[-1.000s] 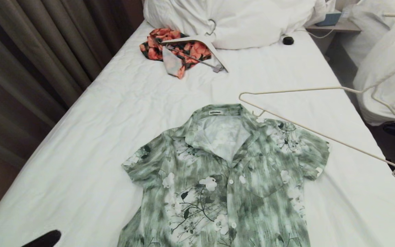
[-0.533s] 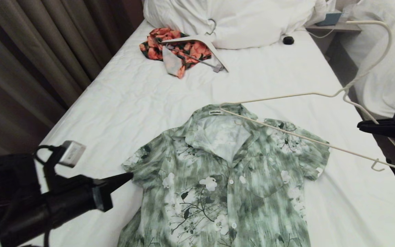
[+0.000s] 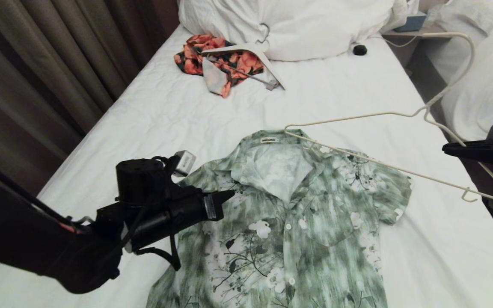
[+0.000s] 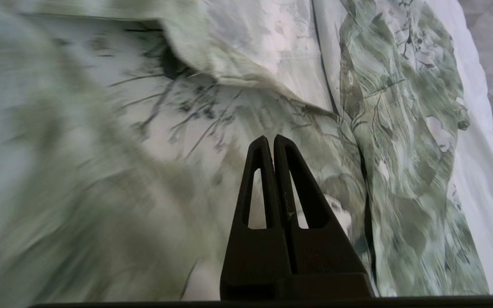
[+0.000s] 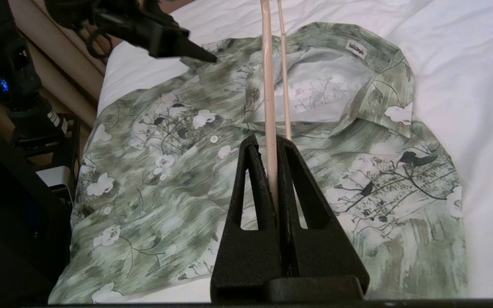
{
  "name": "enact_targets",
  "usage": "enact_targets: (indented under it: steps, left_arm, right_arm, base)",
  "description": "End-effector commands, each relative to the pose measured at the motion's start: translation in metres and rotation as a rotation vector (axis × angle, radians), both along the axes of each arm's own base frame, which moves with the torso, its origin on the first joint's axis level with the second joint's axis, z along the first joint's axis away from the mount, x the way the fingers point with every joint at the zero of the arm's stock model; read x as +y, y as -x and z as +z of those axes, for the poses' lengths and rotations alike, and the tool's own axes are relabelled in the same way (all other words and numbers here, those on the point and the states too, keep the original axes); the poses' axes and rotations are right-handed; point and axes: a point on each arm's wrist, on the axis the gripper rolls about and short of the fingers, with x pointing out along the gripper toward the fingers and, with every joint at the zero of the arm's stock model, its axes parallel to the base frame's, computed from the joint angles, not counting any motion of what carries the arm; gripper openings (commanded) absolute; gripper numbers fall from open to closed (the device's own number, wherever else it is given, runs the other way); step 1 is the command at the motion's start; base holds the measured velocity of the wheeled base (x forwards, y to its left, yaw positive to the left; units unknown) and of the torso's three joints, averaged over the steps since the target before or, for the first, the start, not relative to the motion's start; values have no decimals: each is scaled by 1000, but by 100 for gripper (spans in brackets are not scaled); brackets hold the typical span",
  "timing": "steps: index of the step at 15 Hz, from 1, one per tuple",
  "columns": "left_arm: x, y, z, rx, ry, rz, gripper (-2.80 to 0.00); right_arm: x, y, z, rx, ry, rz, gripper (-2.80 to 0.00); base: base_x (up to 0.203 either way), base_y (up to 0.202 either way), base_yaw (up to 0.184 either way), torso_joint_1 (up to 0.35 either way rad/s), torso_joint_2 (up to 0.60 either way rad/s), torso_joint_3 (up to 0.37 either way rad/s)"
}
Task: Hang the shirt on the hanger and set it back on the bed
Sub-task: Lift the shirt and hanger
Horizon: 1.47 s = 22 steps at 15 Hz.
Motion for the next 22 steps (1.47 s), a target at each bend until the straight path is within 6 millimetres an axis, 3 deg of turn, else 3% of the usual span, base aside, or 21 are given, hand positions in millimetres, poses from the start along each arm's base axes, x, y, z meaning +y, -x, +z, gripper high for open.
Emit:
enact_targets:
  steps: [1,2,3,11,17,18,22]
  left_arm:
    - [-15,-20,-17,29,-13,-8,-280]
    - [-19,-28,-19,22,-13,3,-280]
    - [-23,-35,-20,14,-15,22,0]
    - [-34,-70,-22,-36,0,50,0]
    - [-41,-85,-16,-80,19,79,0]
    - [-41,-86,-17,-80,17,89,-280]
    - [-41,-86,-13,-89,22,89,-280]
  right_arm:
    - [-1,0,-1,-2,-6,1,-280]
    - [-3,0,-1,-2,-6,-3,-280]
    - [-3,1,-1,-2,-6,-6,-280]
    - [-5,-2,-4,7,-9,-9,-280]
    - [-6,-4,-7,17,-12,-9,-280]
    - [-6,-4,-7,17,-12,-9,-280]
    - [-3,-7,-10,26,-15,3,-280]
  base:
    - [0,0,0,0,0,0]
    - [0,0,0,0,0,0]
    - [0,0,0,0,0,0]
    - [0,0,0,0,0,0]
    - [0,0,0,0,0,0]
    - [0,0,0,0,0,0]
    - [0,0,0,0,0,0]
